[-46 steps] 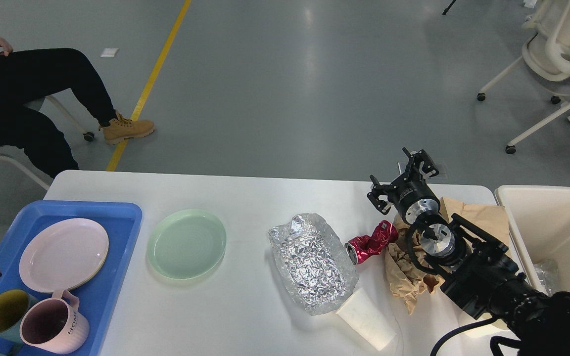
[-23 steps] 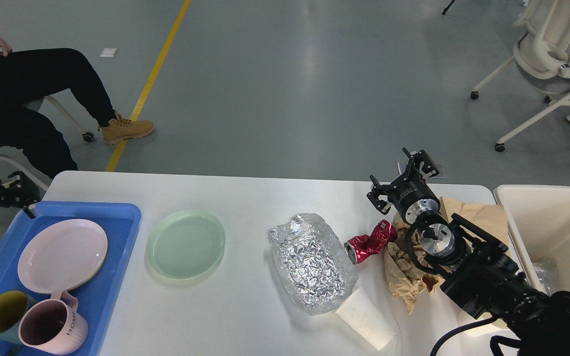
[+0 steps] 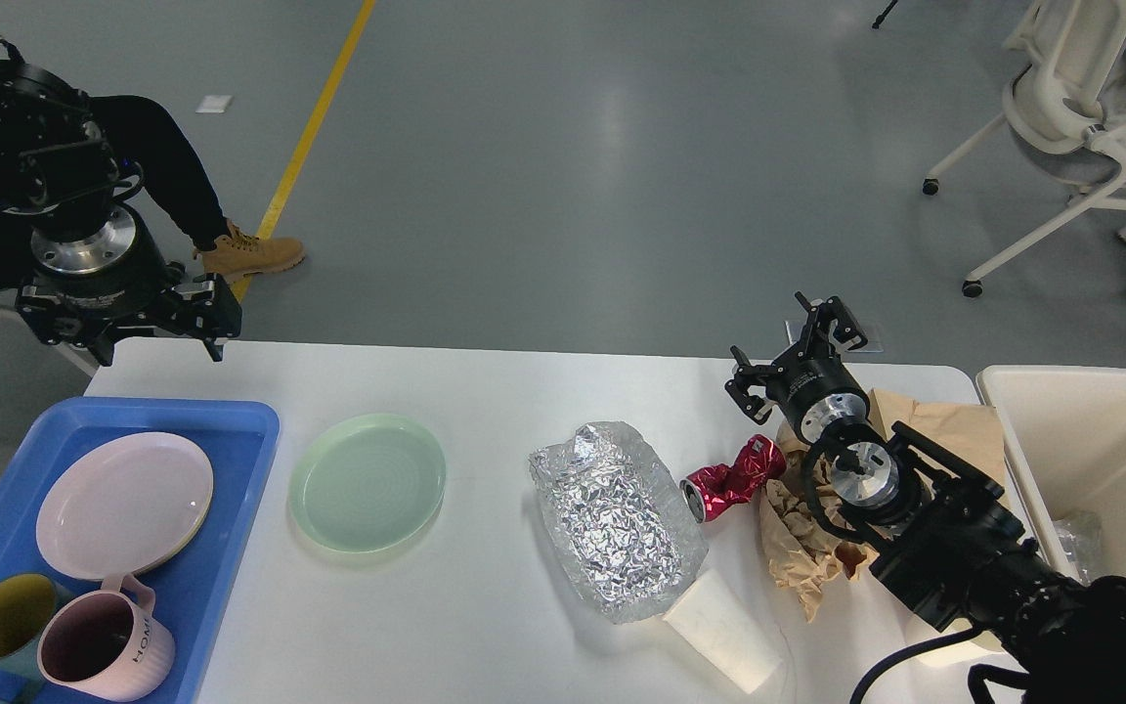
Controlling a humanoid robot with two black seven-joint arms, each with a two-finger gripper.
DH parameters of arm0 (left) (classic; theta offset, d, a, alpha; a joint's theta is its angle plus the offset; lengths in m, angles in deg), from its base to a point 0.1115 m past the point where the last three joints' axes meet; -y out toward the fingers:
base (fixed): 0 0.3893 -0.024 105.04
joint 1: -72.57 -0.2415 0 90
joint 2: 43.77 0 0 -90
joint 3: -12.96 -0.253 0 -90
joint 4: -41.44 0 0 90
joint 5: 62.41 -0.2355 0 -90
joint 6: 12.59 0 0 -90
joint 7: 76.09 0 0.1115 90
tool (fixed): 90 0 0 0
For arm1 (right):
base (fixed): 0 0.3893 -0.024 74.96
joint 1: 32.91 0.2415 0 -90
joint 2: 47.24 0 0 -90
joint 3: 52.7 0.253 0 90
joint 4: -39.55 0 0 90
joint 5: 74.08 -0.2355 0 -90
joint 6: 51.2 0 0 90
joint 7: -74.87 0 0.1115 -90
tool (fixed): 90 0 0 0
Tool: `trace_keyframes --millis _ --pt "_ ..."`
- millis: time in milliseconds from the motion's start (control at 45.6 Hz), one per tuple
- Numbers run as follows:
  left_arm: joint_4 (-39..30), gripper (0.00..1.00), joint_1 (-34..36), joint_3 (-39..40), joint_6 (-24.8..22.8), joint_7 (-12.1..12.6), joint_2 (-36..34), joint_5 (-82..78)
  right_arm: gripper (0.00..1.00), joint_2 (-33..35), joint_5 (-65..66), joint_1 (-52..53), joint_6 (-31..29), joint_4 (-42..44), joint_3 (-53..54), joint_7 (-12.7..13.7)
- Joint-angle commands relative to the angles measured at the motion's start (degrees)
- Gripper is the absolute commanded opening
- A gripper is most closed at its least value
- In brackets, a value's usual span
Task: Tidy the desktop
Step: 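Raise the left gripper and move it to the pale green plate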
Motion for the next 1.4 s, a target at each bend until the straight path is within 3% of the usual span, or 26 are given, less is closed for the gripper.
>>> trace_keyframes --millis 0,153,372,548,833,1052,1139,1271,1380 --pt "-0.2 0.96 -0.5 1.7 -0.1 0.1 2.5 -0.1 1.00 0.0 0.0 0.0 0.0 0.0 0.0 0.0" --pt "0.8 0.95 -4.5 3.0 3.5 0.0 2.1 0.5 1.00 0.0 0.0 0.0 0.0 0.0 0.0 0.0" --pt "1.9 0.95 -14.8 5.4 19.9 0.1 1.1 0.5 1.00 0.0 0.0 0.0 0.0 0.0 0.0 0.0" --pt "4.4 0.95 -20.7 10.1 26.3 0.1 -3.1 0.5 1.00 0.0 0.0 0.0 0.0 0.0 0.0 0.0" --pt "12.6 0.96 -30.5 21.2 26.8 0.2 -4.0 0.4 1.00 0.0 0.0 0.0 0.0 0.0 0.0 0.0" --pt "13.3 0.96 -33.4 25.8 29.1 0.1 -3.7 0.3 1.00 0.0 0.0 0.0 0.0 0.0 0.0 0.0" --pt "13.2 0.96 -33.2 27.9 27.6 0.0 -4.0 0.1 1.00 0.0 0.0 0.0 0.0 0.0 0.0 0.0" --pt "13.3 0.96 -33.3 28.3 21.6 0.1 -4.0 0.2 1.00 0.0 0.0 0.0 0.0 0.0 0.0 0.0" --pt "13.0 0.96 -33.6 27.4 20.3 0.3 -3.7 -0.1 1.00 0.0 0.0 0.0 0.0 0.0 0.0 0.0"
